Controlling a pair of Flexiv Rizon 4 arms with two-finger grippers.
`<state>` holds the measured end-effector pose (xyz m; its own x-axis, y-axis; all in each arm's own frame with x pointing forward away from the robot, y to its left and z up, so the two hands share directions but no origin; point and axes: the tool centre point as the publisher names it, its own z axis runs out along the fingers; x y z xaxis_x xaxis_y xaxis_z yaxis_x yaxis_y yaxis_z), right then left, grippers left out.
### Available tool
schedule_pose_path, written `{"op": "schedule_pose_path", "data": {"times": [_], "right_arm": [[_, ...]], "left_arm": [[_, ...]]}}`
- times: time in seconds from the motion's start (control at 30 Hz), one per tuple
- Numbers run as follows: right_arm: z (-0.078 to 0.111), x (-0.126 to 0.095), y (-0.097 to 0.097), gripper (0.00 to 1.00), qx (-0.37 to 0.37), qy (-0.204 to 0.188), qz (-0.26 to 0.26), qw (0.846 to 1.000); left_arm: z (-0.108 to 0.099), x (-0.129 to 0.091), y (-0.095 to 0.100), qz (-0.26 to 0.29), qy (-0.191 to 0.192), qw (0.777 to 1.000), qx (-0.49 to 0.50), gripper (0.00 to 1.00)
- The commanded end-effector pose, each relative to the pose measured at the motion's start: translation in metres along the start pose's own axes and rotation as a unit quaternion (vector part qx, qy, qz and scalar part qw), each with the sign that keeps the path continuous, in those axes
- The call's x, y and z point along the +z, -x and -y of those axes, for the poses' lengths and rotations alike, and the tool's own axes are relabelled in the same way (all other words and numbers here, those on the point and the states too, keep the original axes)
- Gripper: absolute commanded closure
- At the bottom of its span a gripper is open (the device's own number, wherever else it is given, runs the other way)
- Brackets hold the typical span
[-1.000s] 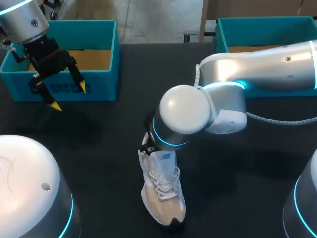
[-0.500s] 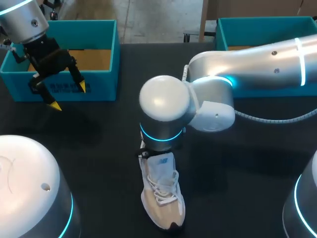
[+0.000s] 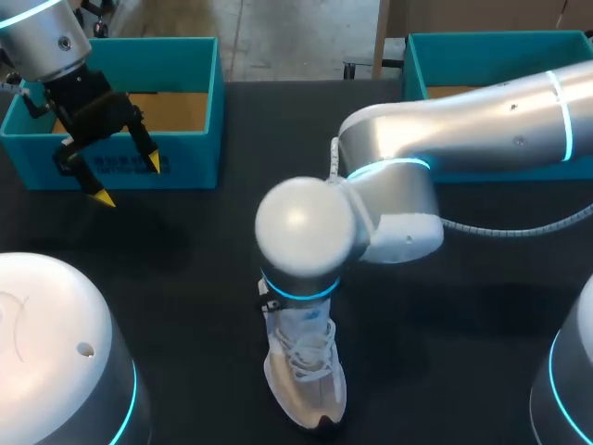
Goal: Take the shoe out of the shoebox, open the shoe tongue, remove and reinsert the insole, then place the shoe into the shoebox
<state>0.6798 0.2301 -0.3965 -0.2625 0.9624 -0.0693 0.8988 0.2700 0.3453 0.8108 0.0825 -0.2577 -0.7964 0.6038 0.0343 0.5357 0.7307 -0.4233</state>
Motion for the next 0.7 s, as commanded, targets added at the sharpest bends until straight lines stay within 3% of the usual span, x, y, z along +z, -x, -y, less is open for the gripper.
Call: {"op": "schedule_pose_path", "data": {"times": [0.03,0.37,0.7], "right_arm": [[-0.012,-0.025,0.009,1.0,-0.008,0.052,0.002,0.999],[-0.055,-0.015,0.009,1.0,-0.038,0.092,-0.018,0.995],[-0.062,0.021,0.004,1.0,-0.028,0.078,-0.049,0.995]], "left_arm": [[0.0,0.0,-0.001,0.0,0.001,1.0,0.0,0.0],[0.0,0.0,-0.001,0.0,0.001,1.0,0.0,0.0],[0.0,0.0,-0.001,0.0,0.001,1.0,0.0,0.0]]}}
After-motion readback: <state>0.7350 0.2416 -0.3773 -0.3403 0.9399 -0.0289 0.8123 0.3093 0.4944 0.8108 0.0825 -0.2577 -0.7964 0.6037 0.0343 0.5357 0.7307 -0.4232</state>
